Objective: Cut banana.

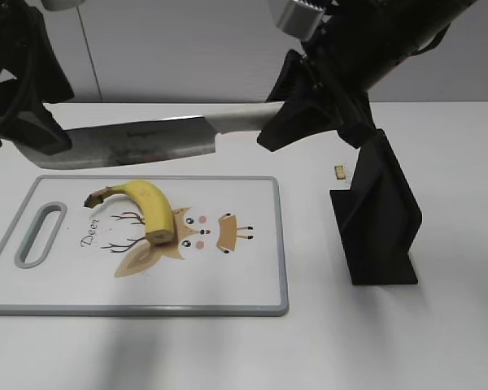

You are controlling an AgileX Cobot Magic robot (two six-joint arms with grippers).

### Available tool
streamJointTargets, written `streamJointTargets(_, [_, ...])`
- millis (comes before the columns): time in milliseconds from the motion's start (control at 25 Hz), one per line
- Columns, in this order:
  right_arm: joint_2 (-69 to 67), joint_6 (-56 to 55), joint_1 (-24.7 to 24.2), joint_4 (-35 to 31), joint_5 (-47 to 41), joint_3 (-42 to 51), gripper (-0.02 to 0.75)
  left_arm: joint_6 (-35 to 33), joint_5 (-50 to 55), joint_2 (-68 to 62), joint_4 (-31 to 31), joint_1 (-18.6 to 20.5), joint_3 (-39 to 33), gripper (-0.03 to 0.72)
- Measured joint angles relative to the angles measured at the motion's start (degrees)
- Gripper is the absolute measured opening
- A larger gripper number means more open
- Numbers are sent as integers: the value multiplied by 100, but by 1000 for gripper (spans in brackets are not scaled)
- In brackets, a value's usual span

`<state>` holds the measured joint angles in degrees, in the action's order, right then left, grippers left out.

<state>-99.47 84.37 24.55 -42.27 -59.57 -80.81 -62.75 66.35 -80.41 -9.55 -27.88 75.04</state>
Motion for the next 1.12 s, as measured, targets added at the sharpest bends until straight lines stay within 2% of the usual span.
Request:
streamJointTargets(240, [-5,169,0,-346,5,-28,174,-48,-52,-260,-1,0,0,589])
streamJointTargets(440, [-5,185,0,-341,5,-28,174,-62,-46,-354,290,0,0,587])
streamJointTargets(600, [-53,180,0,-327,5,-29,174,-62,-15,-344,339,0,0,552])
streamJointTargets(760, [-104,137,0,-331,-7,-29,174,68,12,-344,452,0,0,449])
streamJointTargets(1120, [-111,-166,0,-466,-9,-29,174,217,34,-344,589,0,0,95])
